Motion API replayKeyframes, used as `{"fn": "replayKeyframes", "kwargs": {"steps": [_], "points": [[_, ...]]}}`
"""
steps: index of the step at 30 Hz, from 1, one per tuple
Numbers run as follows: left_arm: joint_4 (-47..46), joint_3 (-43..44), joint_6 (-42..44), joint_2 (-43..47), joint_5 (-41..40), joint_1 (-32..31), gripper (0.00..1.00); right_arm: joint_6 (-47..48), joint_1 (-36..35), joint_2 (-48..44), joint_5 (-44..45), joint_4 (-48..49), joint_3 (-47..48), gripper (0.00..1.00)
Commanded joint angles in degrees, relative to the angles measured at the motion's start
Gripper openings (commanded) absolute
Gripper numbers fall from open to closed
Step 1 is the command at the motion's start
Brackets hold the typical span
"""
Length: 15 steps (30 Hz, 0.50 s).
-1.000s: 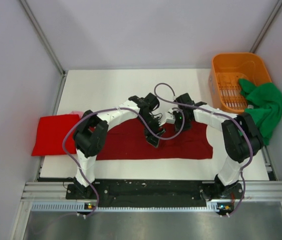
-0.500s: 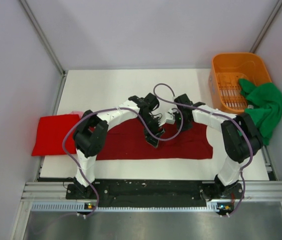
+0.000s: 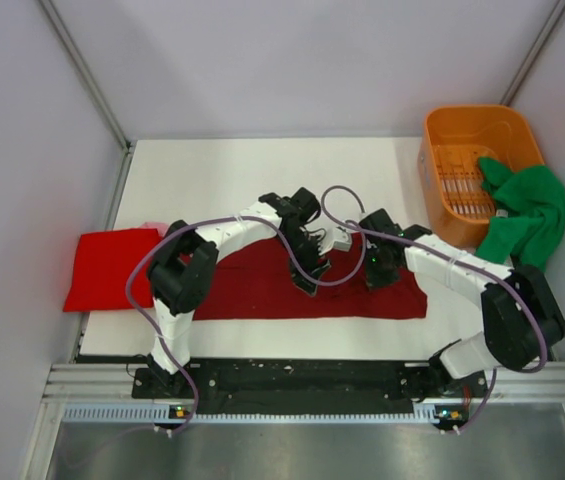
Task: Fold and stack the t-shirts
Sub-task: Fold the other side of the tshirt into a rectangle
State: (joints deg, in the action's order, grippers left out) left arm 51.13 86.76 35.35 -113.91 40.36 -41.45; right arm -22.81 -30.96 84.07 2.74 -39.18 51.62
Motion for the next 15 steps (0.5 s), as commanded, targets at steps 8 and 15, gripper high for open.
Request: {"fn": "replayKeyframes", "kwargs": {"steps": [8,15], "points": [[-2.71,-1.68,0.24,-0.09,-1.95,-0.12,0.64,-8.83,-1.12,-9.10,-2.04,-3.01,-8.10,0.00],[-2.97,-2.30,0.94,0.26,-2.74,-0.12,0.64,-11.55,-1.12,-11.12,-0.37,-6.08,-9.95,0.14]]}}
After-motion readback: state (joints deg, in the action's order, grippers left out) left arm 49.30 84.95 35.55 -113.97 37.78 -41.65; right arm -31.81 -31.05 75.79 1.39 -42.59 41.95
